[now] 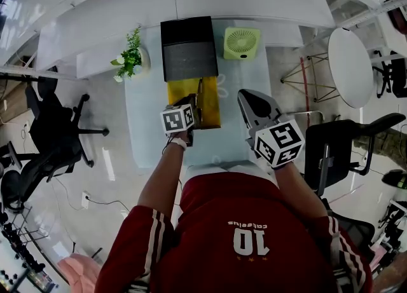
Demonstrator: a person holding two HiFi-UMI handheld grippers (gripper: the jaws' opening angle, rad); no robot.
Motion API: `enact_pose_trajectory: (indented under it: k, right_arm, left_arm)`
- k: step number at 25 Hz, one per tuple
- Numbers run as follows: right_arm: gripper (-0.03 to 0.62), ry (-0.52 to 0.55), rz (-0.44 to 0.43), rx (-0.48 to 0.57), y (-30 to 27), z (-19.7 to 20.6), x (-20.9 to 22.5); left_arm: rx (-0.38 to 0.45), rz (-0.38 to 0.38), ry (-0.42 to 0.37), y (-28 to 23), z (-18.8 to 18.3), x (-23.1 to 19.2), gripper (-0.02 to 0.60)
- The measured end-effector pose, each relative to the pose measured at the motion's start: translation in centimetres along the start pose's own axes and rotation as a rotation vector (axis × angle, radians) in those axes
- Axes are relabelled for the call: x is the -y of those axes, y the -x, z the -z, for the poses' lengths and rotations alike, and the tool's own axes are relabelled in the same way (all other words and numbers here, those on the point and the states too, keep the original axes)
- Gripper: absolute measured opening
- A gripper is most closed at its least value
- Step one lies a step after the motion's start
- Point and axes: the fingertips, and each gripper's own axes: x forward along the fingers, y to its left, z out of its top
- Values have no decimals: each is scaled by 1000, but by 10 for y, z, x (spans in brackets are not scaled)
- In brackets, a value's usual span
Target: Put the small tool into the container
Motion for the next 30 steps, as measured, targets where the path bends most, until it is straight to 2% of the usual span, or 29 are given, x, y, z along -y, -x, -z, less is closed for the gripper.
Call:
enact_pose_trajectory:
  k: [7,13,18,30]
  right_arm:
    - [6,0,0,15,0,-5,-7]
    - [6,-6,1,30,2,-12,-17]
    - [6,-10,11,49,10,-19,-24]
    - [6,-53,50,84,44,-20,-50]
  left_arm:
    - [13,-45,15,14,-1,-18,80]
    - [39,-39,5,33,-9,-21,81]
    - [87,-11,20,56,-18,-12,85]
    - [185,102,-48,129,-39,20,103]
